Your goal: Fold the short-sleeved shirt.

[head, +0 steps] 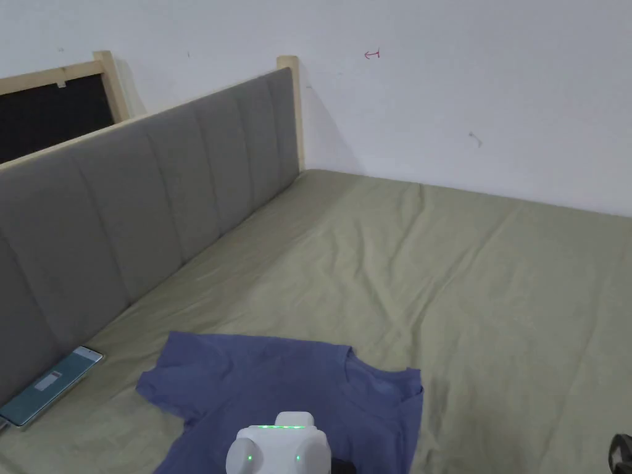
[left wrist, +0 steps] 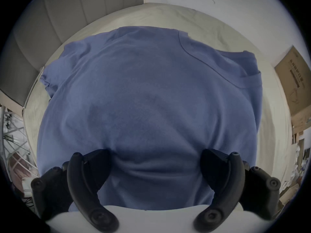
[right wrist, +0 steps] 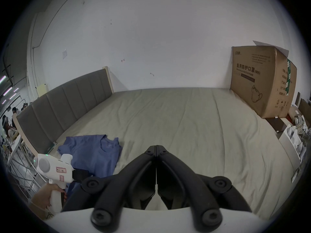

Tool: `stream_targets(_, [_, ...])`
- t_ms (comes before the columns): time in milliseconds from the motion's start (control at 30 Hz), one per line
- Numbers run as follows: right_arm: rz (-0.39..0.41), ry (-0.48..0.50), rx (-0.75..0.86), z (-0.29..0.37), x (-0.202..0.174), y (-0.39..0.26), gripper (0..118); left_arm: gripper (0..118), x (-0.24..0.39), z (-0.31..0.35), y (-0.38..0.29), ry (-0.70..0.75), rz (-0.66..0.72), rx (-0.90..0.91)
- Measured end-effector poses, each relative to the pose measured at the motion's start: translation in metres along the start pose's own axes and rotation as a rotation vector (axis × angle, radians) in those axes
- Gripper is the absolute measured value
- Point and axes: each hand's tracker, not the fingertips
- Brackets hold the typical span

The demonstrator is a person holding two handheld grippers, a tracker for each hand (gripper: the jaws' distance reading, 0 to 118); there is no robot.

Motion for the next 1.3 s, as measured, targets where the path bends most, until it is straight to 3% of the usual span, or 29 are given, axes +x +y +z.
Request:
stream_targets(100, [-0.037, -0.006, -0.031, -0.007, 0.004, -0.006, 0, 102, -0.010, 0.002, 0.001, -0.030, 0.036, -0.008])
stream_targets(200, [-0.072, 0.018, -0.056, -0.008, 0.008, -0.010, 0, 88, -0.016, 0.013, -0.003, -0.026, 0.057, 0.025])
stream_targets(267, [-0.062, 0.012, -0.064, -0.007, 0.008, -0.012, 0, 55, -0.023, 0.023, -0.004, -0.024, 0.097, 0.053])
stream_targets(333, [-0.051, 0.001, -0.067, -0.005, 0.010, -0.013, 0, 11, -0.033, 0.024, -0.003, -0.025, 0.141, 0.065])
stream_targets(500, [-0.106, 0.004, -0.086, -0.004, 0.019, -0.015, 0, 9, -0.050, 0.019, -0.004, -0.093, 0.176, 0.044])
stream_targets(767, [-0.115, -0.008, -0.047, 0.016, 0.034, -0.002, 0, 8, -0.075, 0.054, -0.004, -0.305, 0.415, 0.095])
stream_targets(1033, [-0.144, -0.052, 0.027, 0.054, 0.073, 0.016, 0, 8, 0.006, 0.140, 0.038, -0.459, 0.241, 0.276])
stream_targets(1300, [-0.252, -0.203, 0.139, 0.113, 0.141, 0.030, 0, 8, 0.149, 0.221, 0.047, -0.701, -0.058, 0.350])
